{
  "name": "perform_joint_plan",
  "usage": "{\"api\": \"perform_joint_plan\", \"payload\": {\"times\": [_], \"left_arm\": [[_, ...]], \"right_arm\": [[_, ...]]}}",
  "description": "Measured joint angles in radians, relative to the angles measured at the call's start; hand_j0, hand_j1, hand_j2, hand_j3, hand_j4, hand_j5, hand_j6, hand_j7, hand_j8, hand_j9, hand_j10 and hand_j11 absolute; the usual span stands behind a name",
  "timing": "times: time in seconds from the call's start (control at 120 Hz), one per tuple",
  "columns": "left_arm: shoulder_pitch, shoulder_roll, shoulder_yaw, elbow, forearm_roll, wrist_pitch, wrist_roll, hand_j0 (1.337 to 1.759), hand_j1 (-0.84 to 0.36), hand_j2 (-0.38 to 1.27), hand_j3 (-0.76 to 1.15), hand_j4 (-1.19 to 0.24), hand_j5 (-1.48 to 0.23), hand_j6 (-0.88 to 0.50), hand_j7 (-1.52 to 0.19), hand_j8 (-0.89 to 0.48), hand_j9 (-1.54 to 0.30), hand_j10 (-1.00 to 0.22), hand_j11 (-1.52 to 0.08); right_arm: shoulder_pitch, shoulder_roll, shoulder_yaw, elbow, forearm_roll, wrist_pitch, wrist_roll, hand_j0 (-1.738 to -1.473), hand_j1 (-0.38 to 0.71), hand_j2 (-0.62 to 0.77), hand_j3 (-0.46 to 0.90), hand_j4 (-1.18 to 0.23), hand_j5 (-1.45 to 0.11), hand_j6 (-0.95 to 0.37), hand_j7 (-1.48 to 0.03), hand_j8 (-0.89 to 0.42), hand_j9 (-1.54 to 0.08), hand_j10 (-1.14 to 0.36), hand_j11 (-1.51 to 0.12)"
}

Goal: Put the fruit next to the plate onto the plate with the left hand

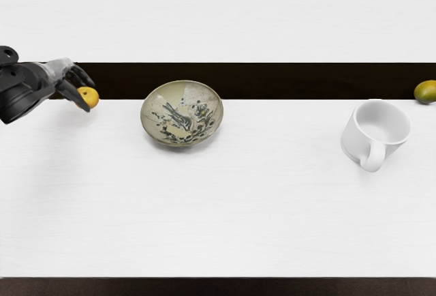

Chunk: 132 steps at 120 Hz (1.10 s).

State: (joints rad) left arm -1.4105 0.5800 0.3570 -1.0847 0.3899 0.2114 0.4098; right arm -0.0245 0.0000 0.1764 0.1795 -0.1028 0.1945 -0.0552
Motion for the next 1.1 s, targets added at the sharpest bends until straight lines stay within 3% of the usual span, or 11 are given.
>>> {"api": "perform_joint_plan", "payload": {"times": [1.1], "left_arm": [[-0.077, -0.176, -0.087, -0.043, 0.000, 0.002, 0.012, 1.658, -0.32, 0.44, 0.00, -0.62, -0.83, -0.50, -0.82, -0.52, -0.82, -0.62, -0.82]], "right_arm": [[0.000, 0.000, 0.000, 0.000, 0.000, 0.000, 0.000, -1.658, -0.35, 0.00, 0.00, 0.00, 0.00, 0.00, 0.00, 0.00, 0.00, 0.00, 0.00]]}}
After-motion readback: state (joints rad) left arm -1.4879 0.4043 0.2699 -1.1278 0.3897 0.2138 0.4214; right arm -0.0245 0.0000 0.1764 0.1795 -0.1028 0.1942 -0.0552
